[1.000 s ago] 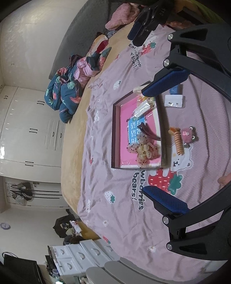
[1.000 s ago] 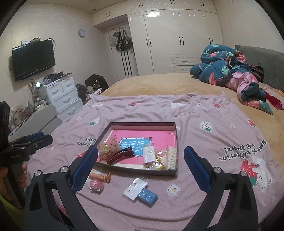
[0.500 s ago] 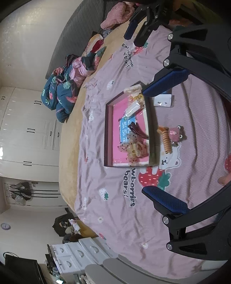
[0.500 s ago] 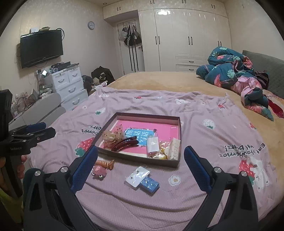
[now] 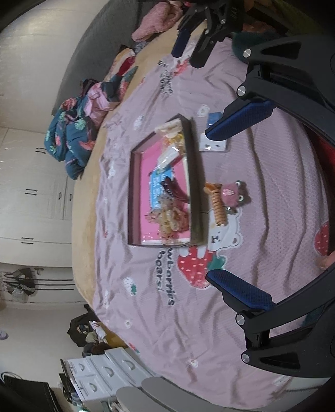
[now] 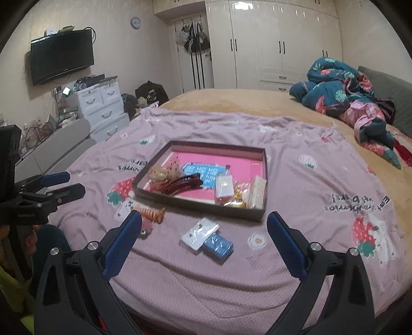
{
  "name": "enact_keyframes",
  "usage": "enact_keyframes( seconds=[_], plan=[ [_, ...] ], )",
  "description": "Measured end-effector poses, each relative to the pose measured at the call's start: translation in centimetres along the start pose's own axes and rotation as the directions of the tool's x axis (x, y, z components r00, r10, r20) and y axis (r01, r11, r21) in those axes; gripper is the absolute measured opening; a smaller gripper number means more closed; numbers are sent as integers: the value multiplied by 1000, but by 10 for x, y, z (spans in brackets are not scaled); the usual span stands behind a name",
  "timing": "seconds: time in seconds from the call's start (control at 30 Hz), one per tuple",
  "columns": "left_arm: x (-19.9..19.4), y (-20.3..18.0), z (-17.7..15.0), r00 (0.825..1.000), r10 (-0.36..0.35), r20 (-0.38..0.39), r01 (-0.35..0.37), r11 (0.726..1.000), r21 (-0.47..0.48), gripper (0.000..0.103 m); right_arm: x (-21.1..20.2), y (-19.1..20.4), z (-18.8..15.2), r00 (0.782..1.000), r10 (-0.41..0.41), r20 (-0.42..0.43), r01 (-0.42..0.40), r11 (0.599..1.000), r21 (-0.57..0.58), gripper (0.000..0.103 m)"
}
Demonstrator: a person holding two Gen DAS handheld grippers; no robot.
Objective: Organize jewelry
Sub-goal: 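Move both tools toward the blue box and pink fluffy clip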
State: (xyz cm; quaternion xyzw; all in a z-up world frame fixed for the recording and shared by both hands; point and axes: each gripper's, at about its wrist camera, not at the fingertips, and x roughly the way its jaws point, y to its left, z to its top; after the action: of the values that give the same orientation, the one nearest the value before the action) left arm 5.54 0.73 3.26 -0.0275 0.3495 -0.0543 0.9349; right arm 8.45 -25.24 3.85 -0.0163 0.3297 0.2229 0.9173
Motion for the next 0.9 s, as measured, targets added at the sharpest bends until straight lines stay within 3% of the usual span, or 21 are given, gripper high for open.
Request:
enact_keyframes(
  seconds=[0.37, 0.9],
  plan=[
    [27, -10, -29, 993, -15, -115, 20, 999, 37, 94, 15, -1, -22, 997, -13, -74, 10, 999, -32, 97],
    [54, -24, -49, 981, -27, -195, 41, 997, 66, 94, 41, 3, -42, 985, -47, -166, 31, 995, -94, 97]
  ],
)
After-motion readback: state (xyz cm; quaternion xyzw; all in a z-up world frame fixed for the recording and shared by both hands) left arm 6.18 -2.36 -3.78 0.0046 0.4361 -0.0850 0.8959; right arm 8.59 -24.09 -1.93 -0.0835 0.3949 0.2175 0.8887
